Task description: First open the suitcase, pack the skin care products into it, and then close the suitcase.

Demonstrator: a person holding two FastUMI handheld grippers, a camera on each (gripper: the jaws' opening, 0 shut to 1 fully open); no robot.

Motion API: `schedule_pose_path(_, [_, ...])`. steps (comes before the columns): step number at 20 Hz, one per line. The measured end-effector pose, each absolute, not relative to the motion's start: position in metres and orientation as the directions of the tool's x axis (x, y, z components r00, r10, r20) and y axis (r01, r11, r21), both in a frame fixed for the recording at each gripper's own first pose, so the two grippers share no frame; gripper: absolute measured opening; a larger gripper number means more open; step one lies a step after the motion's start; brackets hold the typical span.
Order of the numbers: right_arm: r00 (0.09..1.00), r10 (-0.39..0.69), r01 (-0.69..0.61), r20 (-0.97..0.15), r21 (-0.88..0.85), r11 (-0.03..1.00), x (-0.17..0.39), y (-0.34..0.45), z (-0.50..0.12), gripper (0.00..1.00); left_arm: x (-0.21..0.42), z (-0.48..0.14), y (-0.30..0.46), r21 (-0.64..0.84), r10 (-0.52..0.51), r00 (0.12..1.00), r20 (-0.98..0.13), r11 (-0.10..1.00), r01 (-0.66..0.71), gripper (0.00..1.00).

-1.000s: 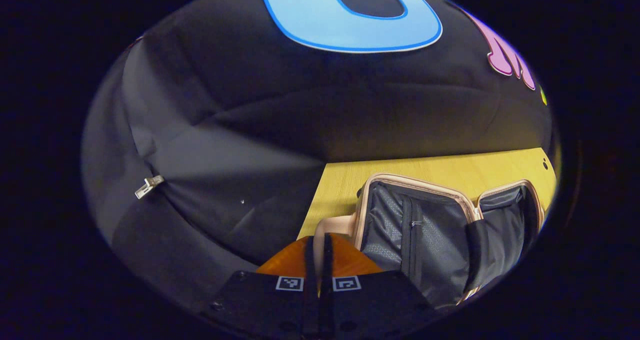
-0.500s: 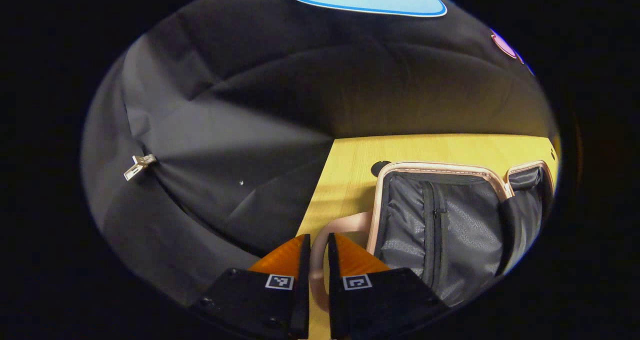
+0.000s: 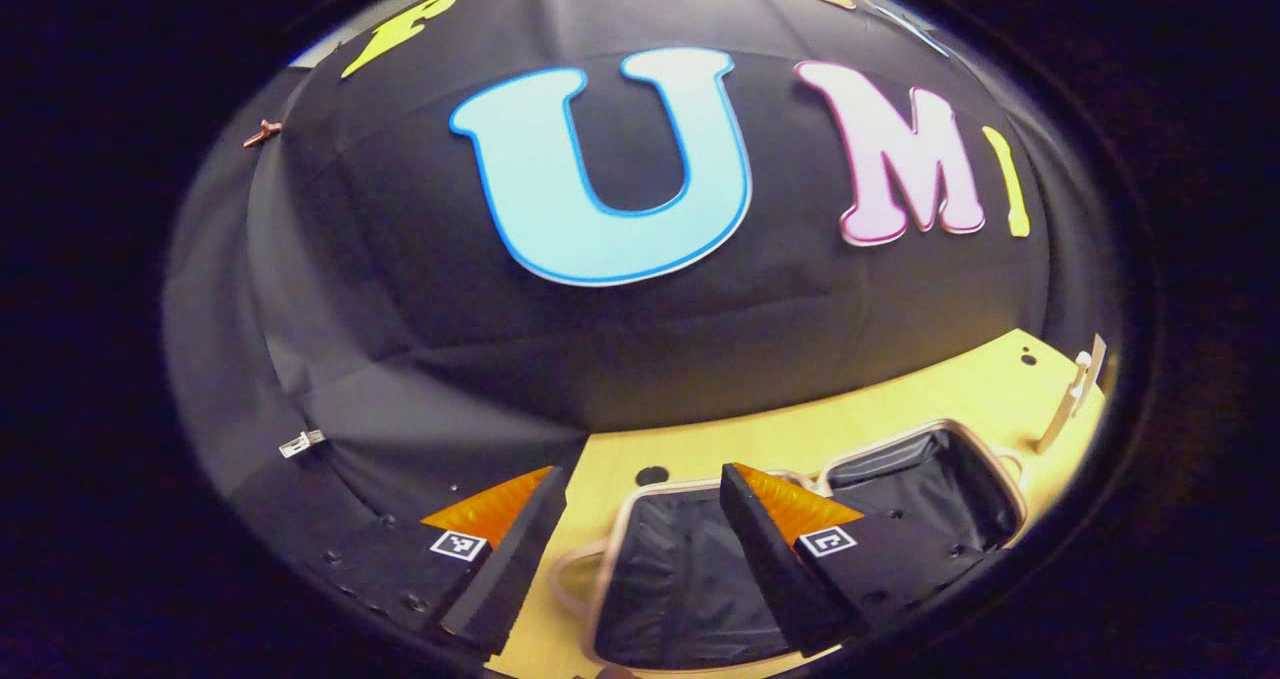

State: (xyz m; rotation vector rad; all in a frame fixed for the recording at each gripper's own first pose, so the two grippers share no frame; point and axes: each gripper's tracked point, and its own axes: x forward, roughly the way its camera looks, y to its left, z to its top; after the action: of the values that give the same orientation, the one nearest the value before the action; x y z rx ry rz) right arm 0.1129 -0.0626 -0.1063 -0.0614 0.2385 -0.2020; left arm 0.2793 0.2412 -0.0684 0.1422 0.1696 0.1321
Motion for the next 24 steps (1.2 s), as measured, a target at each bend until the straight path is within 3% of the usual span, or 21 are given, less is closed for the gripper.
schedule_pose_path(2, [0.951, -0.216, 0.205, -0.22, -0.072, 0.976, 0.117, -0.076, -0.106, 0.97, 0.252, -0.069, 0.173, 0.086, 0.115, 0.981, -0.154, 0.991, -0.103, 0.97])
schedule_pose_path(6, [0.942, -0.246, 0.237, -0.228, -0.065, 0.969, 0.126, -0.107, -0.115, 0.97, 0.222, -0.088, 0.037, -0.033, -0.037, 0.992, -0.123, 0.999, 0.033, 0.97])
schedule_pose_path(16, [0.901, -0.319, 0.302, -0.294, -0.102, 0.948, 0.148, -0.194, -0.156, 0.97, 0.239, -0.178, -0.227, 0.057, -0.398, 0.901, -0.174, 0.909, 0.412, 0.98])
schedule_pose_path(21, [0.909, -0.303, 0.294, -0.287, -0.073, 0.953, 0.136, -0.219, -0.167, 0.97, 0.274, -0.216, -0.302, 0.053, -0.449, 0.869, -0.207, 0.882, 0.468, 0.98])
schedule_pose_path(24, [0.908, -0.298, 0.288, -0.296, -0.076, 0.955, 0.139, -0.229, -0.179, 0.97, 0.309, -0.237, -0.319, 0.062, -0.405, 0.887, -0.222, 0.902, 0.427, 0.98])
